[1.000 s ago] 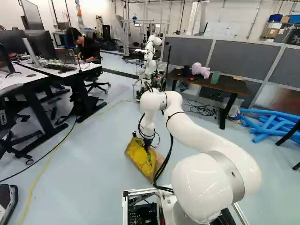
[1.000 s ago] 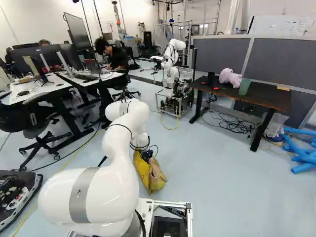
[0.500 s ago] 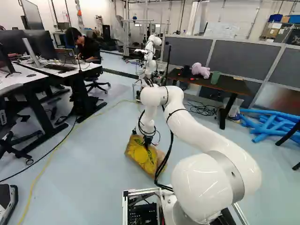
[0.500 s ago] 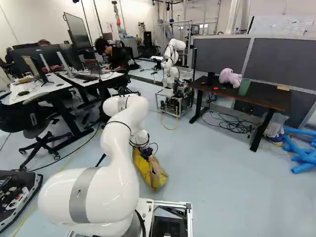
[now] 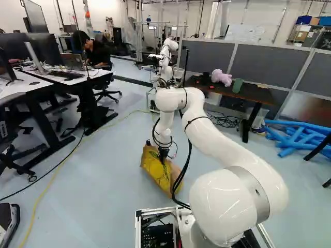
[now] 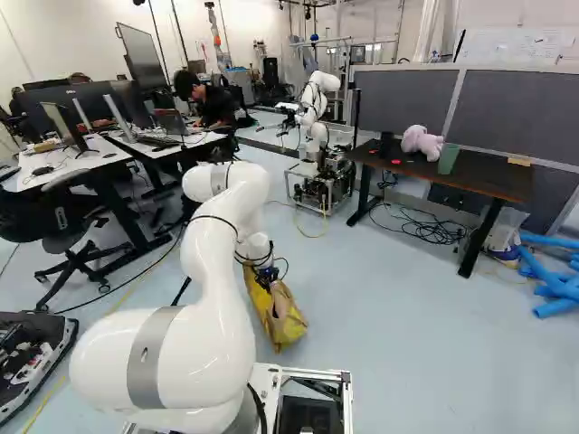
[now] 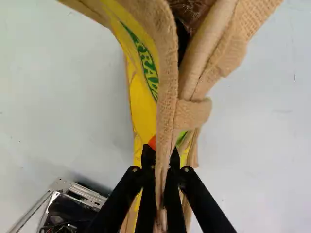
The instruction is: Pick up the bag on the ground and place it on the table
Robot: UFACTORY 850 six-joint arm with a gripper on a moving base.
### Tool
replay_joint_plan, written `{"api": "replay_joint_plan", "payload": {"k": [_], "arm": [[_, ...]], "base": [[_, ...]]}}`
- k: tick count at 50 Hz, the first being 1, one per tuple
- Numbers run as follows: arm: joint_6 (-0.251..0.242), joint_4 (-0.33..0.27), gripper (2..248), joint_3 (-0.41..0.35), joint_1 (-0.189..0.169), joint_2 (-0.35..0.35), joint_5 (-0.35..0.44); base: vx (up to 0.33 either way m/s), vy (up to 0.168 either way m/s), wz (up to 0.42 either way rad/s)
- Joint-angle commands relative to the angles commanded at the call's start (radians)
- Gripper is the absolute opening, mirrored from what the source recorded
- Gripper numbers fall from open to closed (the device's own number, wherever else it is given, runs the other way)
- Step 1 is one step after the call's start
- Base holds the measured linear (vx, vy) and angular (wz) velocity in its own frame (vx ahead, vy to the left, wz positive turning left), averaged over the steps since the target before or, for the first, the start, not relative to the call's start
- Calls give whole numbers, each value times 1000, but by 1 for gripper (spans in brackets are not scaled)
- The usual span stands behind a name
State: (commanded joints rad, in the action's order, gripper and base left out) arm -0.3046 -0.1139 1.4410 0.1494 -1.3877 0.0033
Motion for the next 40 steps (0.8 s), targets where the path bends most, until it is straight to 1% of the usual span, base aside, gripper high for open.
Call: {"api": "replay_joint_plan", "payload": {"k": [18, 40], "arm": [[0, 35, 22, -103, 5, 81, 12], [0, 68, 22, -233, 3, 184, 101]], "base": [[0, 0, 0], [0, 0, 0]]}}
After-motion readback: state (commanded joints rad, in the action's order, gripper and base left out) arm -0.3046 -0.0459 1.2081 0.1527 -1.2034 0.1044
